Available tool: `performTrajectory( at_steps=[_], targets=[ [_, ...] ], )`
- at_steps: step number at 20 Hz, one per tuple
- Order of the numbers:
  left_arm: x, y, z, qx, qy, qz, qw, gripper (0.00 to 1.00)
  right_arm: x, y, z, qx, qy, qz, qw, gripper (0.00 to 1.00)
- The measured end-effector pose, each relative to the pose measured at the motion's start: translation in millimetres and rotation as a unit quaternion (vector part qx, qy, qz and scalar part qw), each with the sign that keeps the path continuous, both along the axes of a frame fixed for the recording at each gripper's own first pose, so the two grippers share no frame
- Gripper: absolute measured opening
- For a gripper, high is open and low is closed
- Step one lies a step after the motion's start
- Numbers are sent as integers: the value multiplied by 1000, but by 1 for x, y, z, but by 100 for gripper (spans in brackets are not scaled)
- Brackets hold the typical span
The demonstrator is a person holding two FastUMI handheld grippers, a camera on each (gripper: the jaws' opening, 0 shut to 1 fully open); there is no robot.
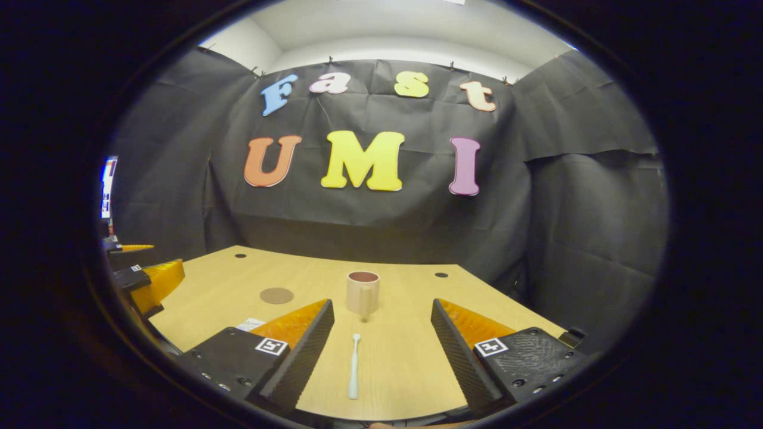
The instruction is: Put the toothbrush and toothpaste on the desktop into the cup, then pick up the cup and place it on the coaster on the desktop.
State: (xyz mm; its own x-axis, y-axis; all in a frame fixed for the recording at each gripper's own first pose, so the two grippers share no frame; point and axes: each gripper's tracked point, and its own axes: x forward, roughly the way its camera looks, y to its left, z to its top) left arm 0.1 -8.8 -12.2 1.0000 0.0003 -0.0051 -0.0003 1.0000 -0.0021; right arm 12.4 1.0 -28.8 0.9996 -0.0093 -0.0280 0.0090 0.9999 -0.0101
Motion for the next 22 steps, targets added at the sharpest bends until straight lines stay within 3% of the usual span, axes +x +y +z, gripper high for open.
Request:
performTrajectory(
  at_steps=[10,12,13,14,17,22],
  targets=[
    [13,-7,-34,-11,33,-8,999,98,43,23,-86,-14,119,32,992,96],
    [18,-11,-41,-14,45,-11,999,98,52,27,-101,-10,145,37,989,85],
    [21,-12,-43,-15,49,-10,999,98,58,28,-108,-9,157,38,987,88],
    [23,-10,-43,-18,49,-5,999,98,65,31,-116,-9,169,41,985,82],
    [36,-17,-44,-27,43,-7,999,98,79,30,-136,4,208,37,977,80],
    [53,-29,-63,-21,75,-18,997,98,96,39,-150,15,244,42,969,67]
  ],
)
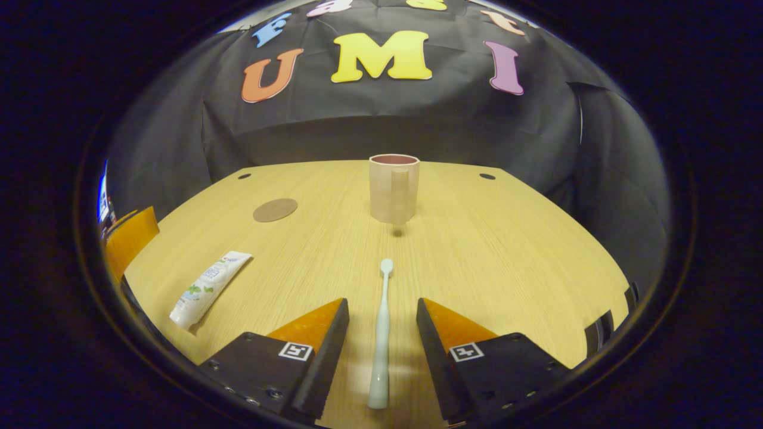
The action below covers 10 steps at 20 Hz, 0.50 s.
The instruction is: Put the toothbrush and toothpaste on the desktop into the cup, then pick up the cup and place it on the coaster on the desktop.
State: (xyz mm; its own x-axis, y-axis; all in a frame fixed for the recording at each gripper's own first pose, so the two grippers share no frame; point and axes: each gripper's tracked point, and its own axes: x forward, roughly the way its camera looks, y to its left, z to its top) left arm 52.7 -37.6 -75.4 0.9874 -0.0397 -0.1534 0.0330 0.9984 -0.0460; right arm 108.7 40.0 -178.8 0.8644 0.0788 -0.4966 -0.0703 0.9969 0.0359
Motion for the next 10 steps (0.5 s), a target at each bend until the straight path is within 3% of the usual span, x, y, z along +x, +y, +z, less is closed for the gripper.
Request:
performTrajectory(
  at_steps=[2,3,6,7,10],
  targets=[
    [6,-2,-2,-1,7,-3,1000,98,6,-1,-2,7,13,-10,1000,58],
    [9,-4,-4,0,10,-6,1000,98,8,-2,-4,15,23,-14,1000,48],
    [13,-9,-8,10,18,-13,1000,98,12,-2,-11,31,51,-21,998,45],
    [13,-9,-10,11,20,-14,1000,98,11,-3,-14,27,61,-20,998,36],
    [16,-9,-18,4,41,-14,999,98,14,-7,-13,17,60,-25,998,24]
  ],
)
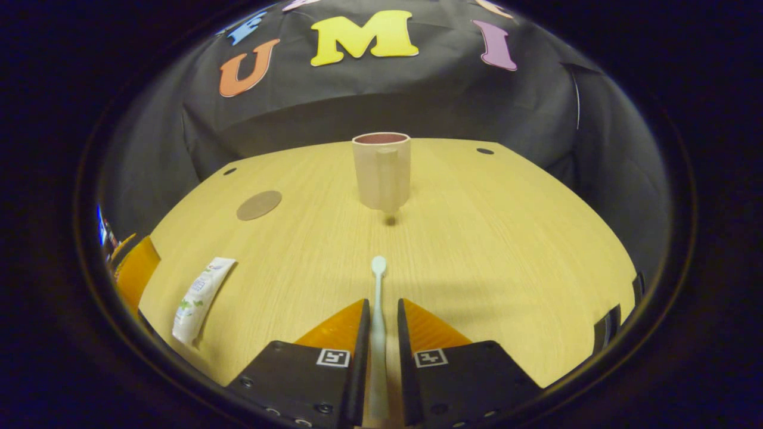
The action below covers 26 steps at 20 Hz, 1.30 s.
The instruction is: Put the toothbrush and toothpaste on the desktop into the cup, then pick up the cup and place it on the coaster on the desktop.
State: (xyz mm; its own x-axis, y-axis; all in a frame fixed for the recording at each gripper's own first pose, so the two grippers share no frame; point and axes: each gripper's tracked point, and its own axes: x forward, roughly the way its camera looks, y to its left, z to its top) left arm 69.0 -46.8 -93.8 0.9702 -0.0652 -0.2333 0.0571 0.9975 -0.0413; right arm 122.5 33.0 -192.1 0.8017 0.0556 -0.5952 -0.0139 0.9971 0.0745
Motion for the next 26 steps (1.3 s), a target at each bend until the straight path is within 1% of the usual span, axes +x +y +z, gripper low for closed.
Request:
performTrajectory(
  at_steps=[1,2,3,5,6,9,10,12,14,18,20,21,22,23,26],
  targets=[
    [1,0,-2,-4,7,0,1000,98,-2,1,1,7,5,1,1000,12],
    [2,0,-5,-7,14,2,1000,98,0,1,-1,5,6,6,1000,6],
    [3,2,-9,-9,21,4,1000,98,-1,1,-1,3,6,11,1000,8],
    [4,3,-16,-9,41,7,999,98,-2,2,0,-3,0,23,1000,8],
    [5,2,-20,-8,54,6,999,98,-3,6,2,2,-11,30,999,8],
    [7,-3,-40,-6,104,-5,995,98,-4,8,18,-11,-53,43,998,7],
    [6,-4,-50,-3,123,-10,992,98,-5,9,16,-14,-64,46,997,7],
    [0,-2,-65,-3,159,-12,987,95,-8,7,17,-13,-55,44,997,4],
    [2,1,-63,-9,163,-7,987,93,-3,5,15,-13,-55,41,998,3],
    [3,3,-53,-12,145,-2,989,92,-2,13,14,14,-48,50,997,4],
    [3,1,-51,-10,137,-1,991,92,-3,15,13,12,-48,59,997,5],
    [4,0,-50,-11,137,-3,991,92,0,15,9,8,-48,57,997,27],
    [4,-1,-53,-11,141,-6,990,92,-1,15,8,4,-46,58,997,22],
    [4,-2,-58,-11,149,-9,989,92,-1,17,11,5,-45,62,997,20],
    [7,-4,-65,-8,163,-9,987,92,-3,20,12,9,-42,63,997,20]
  ],
)
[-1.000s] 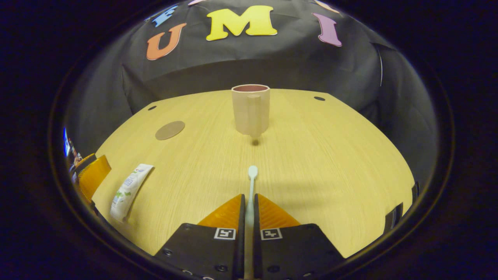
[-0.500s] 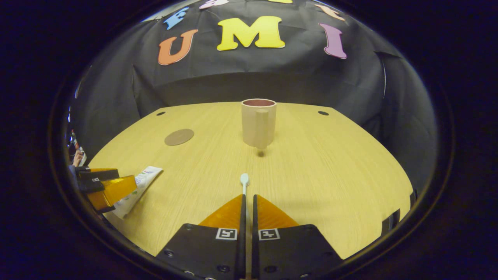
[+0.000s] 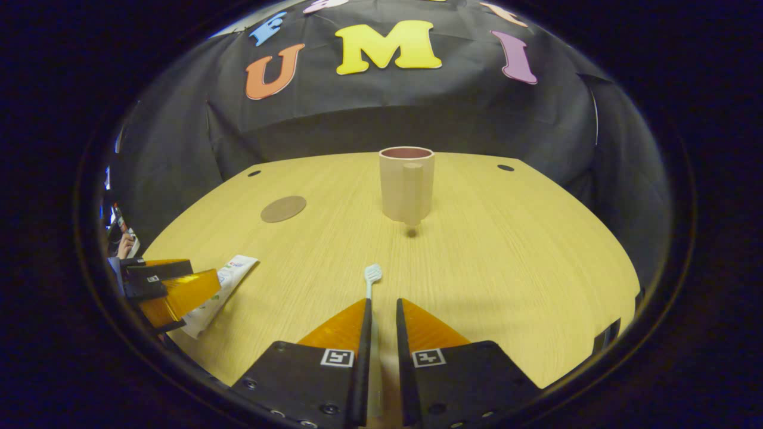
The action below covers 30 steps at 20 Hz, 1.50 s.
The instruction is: Put the toothbrush and toothpaste on the desktop into the cup, then pick up the cup and place it on the coaster on the desktop.
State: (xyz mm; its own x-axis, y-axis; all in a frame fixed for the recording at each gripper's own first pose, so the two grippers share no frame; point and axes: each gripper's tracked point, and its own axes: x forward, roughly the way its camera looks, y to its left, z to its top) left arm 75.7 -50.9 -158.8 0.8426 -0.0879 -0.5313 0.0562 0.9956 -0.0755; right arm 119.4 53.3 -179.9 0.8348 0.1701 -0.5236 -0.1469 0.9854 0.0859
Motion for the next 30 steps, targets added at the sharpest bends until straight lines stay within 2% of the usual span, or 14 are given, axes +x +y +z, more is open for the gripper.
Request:
performTrajectory(
  at_steps=[7,9,10,14,16,17,18,19,20,25,30],
  targets=[
    [-1,3,-11,1,15,7,1000,92,0,1,-13,-23,11,7,1000,19],
    [0,2,-16,2,24,6,1000,92,-2,-1,-11,-17,17,9,1000,14],
    [-2,2,-20,4,33,5,999,92,0,-2,-15,-21,22,13,999,8],
    [-2,1,-27,28,56,-3,998,89,-1,-1,-13,-26,19,20,999,7],
    [-2,-3,-27,27,73,-17,997,84,-1,-1,-12,-21,11,26,999,7],
    [-3,-3,-28,25,86,-22,996,75,-2,-3,-12,-19,8,29,999,6],
    [-3,-3,-28,26,98,-28,994,71,0,-6,-12,-11,1,25,1000,6],
    [-7,-1,-28,27,110,-35,993,59,2,-8,-12,-4,-2,23,1000,0],
    [-9,-2,-27,26,116,-45,992,51,-1,-10,-14,-3,3,27,1000,0],
    [-10,-5,-28,9,98,-84,992,37,-5,-11,-5,13,0,27,1000,0],
    [-8,-4,-23,-13,57,-77,995,31,-6,-7,-1,9,-9,38,999,1]
  ],
)
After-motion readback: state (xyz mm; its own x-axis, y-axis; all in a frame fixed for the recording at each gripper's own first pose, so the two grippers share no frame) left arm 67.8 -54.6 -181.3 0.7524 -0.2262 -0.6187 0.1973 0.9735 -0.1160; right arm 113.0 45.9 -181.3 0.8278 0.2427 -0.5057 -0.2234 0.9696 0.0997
